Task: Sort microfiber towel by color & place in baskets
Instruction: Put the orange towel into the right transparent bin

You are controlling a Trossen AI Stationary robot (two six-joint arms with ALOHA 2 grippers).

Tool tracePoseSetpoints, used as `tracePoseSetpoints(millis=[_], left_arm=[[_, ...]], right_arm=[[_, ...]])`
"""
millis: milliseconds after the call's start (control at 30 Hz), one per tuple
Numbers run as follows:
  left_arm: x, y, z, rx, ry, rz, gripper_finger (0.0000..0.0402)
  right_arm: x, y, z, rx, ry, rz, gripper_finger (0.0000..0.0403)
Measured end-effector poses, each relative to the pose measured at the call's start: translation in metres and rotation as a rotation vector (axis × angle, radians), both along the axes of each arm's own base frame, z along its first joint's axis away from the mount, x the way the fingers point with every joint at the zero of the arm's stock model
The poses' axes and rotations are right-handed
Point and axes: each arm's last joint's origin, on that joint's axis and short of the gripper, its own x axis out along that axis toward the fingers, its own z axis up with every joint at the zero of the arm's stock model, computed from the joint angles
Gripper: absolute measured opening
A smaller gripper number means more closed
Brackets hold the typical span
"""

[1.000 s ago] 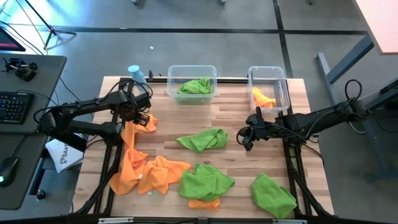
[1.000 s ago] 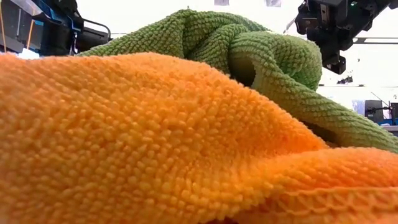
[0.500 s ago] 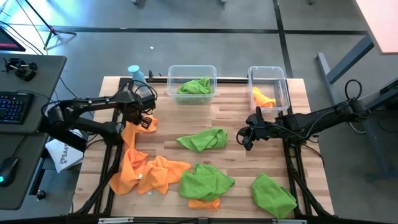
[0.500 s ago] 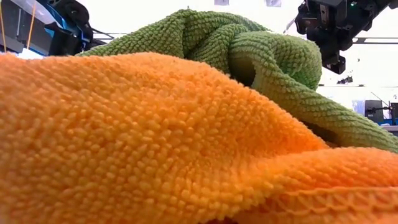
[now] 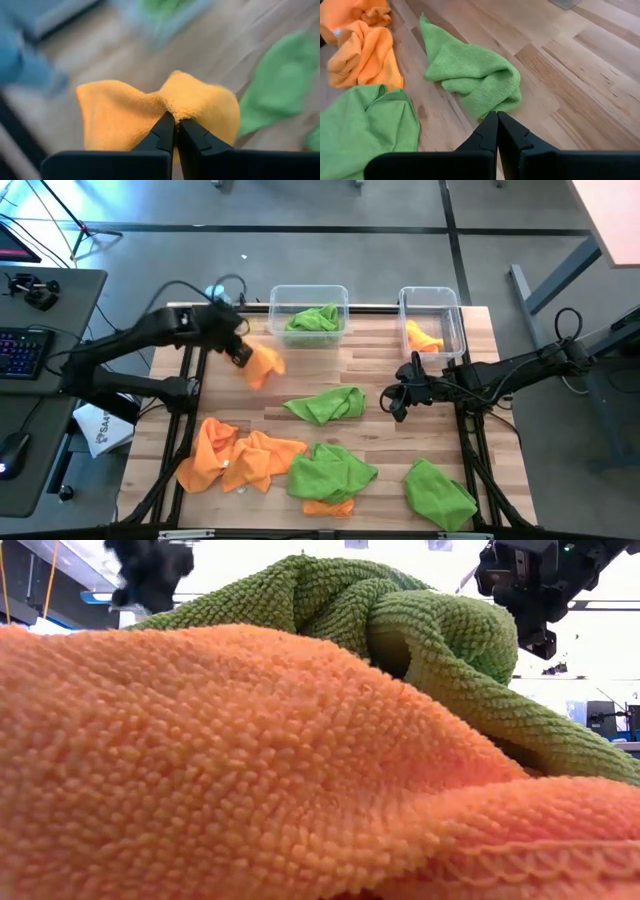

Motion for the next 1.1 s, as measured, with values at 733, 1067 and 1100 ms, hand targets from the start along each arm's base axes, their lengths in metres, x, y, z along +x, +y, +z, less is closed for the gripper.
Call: tracePoseSetpoints(millis=[733, 1067, 1100], left_arm=[[0.160, 0.041, 0.117, 0.445, -0.596, -0.530, 0.0000], [0.227, 0.064, 0.092, 0.385, -0.557, -0.581, 0.0000], [0.229, 0.065, 0.088, 0.373, -0.541, -0.581, 0.0000]], right_arm=[[0.000, 0.000, 0.000, 0.053, -0.012, -0.044, 0.0000], [0.000, -0.002, 0.000, 0.021, -0.012, -0.059, 0.0000], [0.000, -0.003, 0.000, 0.005, -0.014, -0.069, 0.0000]])
